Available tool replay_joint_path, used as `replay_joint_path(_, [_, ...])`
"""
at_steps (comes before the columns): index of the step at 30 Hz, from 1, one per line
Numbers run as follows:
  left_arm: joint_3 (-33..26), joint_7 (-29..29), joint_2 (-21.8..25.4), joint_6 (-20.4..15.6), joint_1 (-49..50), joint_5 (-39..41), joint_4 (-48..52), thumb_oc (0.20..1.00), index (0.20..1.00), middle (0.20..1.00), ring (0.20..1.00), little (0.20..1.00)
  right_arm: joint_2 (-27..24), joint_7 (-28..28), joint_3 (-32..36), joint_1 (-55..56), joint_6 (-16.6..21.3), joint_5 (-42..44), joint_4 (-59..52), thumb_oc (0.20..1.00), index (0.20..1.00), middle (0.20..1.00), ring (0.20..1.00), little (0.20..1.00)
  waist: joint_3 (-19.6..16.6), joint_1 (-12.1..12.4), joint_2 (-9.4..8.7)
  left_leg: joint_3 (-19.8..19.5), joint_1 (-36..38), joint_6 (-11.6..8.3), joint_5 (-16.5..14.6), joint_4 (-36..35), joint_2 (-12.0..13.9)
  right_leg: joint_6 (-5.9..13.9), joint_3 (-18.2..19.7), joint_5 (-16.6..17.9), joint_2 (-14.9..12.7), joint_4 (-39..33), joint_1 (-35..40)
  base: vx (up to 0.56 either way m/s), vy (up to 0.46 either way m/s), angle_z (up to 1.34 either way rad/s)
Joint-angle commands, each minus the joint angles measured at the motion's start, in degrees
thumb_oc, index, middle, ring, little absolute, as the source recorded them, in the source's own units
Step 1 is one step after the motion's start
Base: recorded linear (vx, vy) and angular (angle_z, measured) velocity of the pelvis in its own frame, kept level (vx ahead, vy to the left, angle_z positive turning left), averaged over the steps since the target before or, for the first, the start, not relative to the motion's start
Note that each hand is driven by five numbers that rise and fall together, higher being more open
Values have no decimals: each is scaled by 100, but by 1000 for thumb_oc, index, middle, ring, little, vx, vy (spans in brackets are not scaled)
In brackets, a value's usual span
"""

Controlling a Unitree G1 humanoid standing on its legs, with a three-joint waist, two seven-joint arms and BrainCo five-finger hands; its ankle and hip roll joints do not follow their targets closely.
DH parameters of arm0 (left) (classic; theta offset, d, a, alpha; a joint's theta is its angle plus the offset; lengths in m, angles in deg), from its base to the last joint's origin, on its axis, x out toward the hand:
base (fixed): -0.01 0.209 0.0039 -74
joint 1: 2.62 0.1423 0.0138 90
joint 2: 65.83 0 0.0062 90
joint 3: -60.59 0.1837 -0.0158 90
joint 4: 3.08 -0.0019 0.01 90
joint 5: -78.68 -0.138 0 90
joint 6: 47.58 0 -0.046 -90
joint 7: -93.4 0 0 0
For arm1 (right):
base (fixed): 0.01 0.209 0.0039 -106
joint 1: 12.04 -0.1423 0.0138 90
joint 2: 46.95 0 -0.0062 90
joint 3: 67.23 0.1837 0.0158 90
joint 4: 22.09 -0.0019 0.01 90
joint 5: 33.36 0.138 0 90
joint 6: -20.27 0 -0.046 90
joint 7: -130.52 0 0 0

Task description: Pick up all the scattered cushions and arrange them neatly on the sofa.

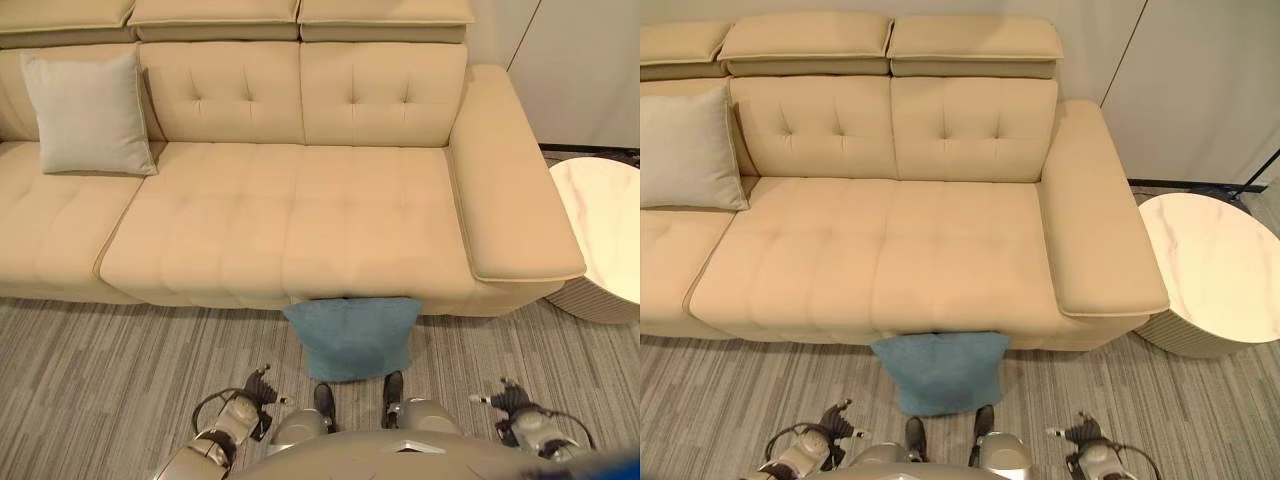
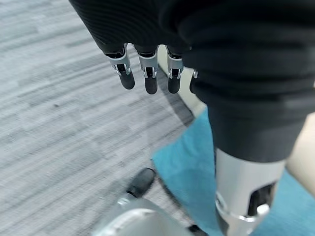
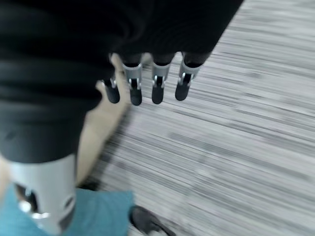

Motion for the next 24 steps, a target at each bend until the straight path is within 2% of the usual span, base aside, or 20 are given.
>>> replay_joint_path(1, [-289, 6, 109, -21, -212, -64, -103, 1000, 1000, 1000, 1000, 1000, -23, -23, -100, -331, -9, -154, -111, 1000, 1000, 1000, 1000, 1000, -1, 109, -350, -331, -56, -220, -323, 178, -111, 612, 442, -281, -37, -182, 366, -31, 124, -6])
replay_joint_path(7, [-359, 70, 278, -33, -260, -28, -98, 1000, 1000, 1000, 1000, 1000, 97, -75, -256, -428, -31, -302, -185, 1000, 1000, 1000, 1000, 1000, 126, 156, -313, -430, -90, -96, -243, 81, -128, 765, 791, -373, -55, 716, -133, -54, 67, -28])
replay_joint_path(11, [-406, 104, 280, -81, -243, 19, -117, 1000, 1000, 1000, 1000, 1000, 82, -120, -249, -414, -17, -336, -143, 1000, 1000, 1000, 1000, 1000, 31, 240, -366, -382, -97, -160, -234, 53, -159, 744, 518, -287, -200, 106, 183, 33, -43, -6])
replay_joint_path(14, [-432, 92, 255, -78, -200, 22, -130, 1000, 1000, 1000, 1000, 1000, 41, -142, -215, -391, 1, -312, -175, 1000, 1000, 1000, 1000, 1000, -54, 256, -381, -351, -10, -213, -212, -44, -131, 754, 492, -227, -176, -168, 373, 56, -44, 1])
replay_joint_path(20, [-386, 52, 168, -61, -169, -22, -105, 1000, 1000, 1000, 1000, 1000, 34, -175, -175, -343, 0, -271, -195, 1000, 1000, 1000, 1000, 1000, -80, 225, -386, -364, 177, -251, -231, -156, -110, 767, 446, -178, -170, -374, 592, 40, -5, 5])
replay_joint_path(24, [-335, 64, 179, -47, -232, -36, -91, 1000, 1000, 1000, 1000, 1000, 81, -195, -207, -351, -39, -306, -201, 1000, 1000, 1000, 1000, 1000, 20, 194, -411, -339, 125, -218, -229, -177, -115, 828, 533, -61, -209, -341, 420, -55, 54, -4])
